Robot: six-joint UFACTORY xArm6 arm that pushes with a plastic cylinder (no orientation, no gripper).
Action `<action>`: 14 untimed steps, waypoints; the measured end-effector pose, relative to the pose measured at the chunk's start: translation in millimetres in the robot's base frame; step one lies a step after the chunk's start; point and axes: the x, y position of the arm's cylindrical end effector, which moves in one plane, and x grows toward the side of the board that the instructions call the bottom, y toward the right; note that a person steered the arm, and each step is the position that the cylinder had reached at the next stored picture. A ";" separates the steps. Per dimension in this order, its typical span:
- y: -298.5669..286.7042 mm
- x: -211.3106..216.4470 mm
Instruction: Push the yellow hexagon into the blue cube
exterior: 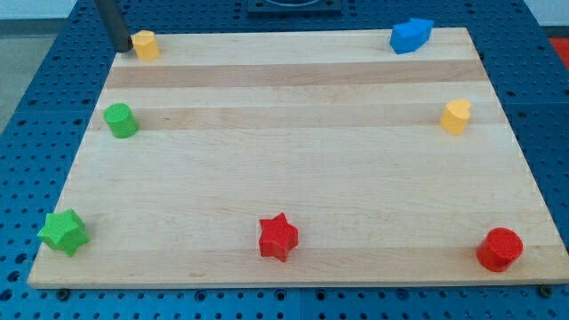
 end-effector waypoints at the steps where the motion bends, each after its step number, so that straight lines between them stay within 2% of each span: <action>1: 48.6 4.6; 3: 66.1 -5.1; 5: 78.0 -32.6; 6: 101.5 -30.8; 8: 185.2 -7.2; 9: 204.7 -2.3; 10: 161.5 -3.7; 11: 143.2 25.6; 12: 165.0 44.6; 14: 205.6 24.0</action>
